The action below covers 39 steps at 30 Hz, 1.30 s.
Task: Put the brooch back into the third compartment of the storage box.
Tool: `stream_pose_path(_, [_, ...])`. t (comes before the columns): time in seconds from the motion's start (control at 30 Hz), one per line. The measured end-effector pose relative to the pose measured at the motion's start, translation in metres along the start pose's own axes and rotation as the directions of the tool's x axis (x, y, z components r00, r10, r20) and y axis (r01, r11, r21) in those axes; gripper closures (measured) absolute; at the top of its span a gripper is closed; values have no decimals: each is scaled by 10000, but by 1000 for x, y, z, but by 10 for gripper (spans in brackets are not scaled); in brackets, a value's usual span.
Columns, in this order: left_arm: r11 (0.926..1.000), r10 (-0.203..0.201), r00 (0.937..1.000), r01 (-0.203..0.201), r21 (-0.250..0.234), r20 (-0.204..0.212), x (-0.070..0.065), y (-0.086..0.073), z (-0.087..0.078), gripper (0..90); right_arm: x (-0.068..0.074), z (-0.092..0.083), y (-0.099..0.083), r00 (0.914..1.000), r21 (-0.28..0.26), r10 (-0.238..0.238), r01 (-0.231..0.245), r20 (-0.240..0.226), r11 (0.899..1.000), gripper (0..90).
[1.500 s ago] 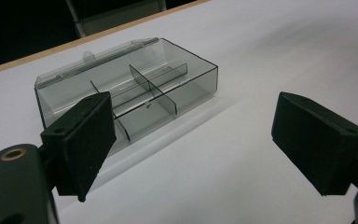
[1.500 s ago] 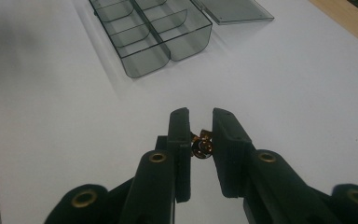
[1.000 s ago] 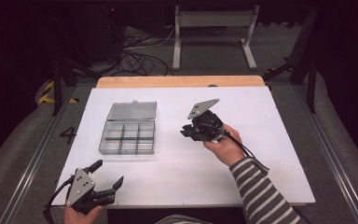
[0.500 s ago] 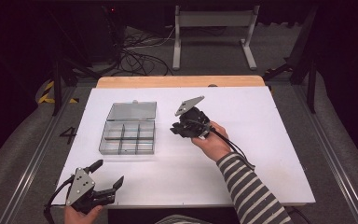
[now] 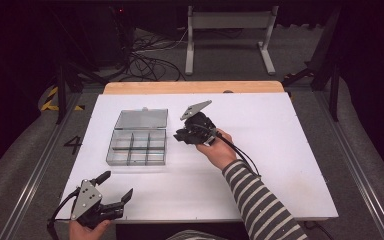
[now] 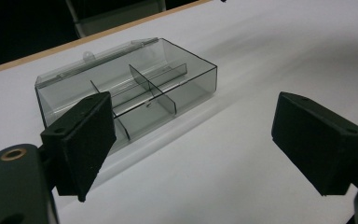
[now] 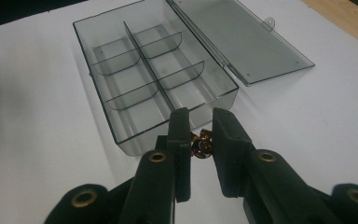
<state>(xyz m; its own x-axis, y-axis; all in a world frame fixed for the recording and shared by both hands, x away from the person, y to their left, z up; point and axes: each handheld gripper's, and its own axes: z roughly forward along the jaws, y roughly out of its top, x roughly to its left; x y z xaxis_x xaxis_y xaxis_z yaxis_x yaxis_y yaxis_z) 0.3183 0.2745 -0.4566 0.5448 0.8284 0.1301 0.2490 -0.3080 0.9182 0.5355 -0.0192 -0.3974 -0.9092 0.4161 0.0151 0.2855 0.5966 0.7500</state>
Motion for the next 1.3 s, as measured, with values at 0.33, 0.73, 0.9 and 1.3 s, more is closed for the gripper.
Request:
stream_pose_path(0.33, [10000,22,10000,-22,3,80,0,0,1,142,-1,22,3,9980,-621,624,-631,-131,9961,782])
stream_pose_path(0.73, [10000,47,9999,-47,-5,100,0,0,1,142,1,43,0,9958,-921,878,-897,-243,9917,782])
stream_pose_path(0.9, [10000,81,9999,-81,22,108,0,1,1,142,3,52,-3,9969,-957,780,-782,-58,9923,782])
stream_pose_path(1.3, [9999,99,9999,-99,29,123,0,1,1,142,9,70,-6,9976,-1281,636,-594,288,9900,782])
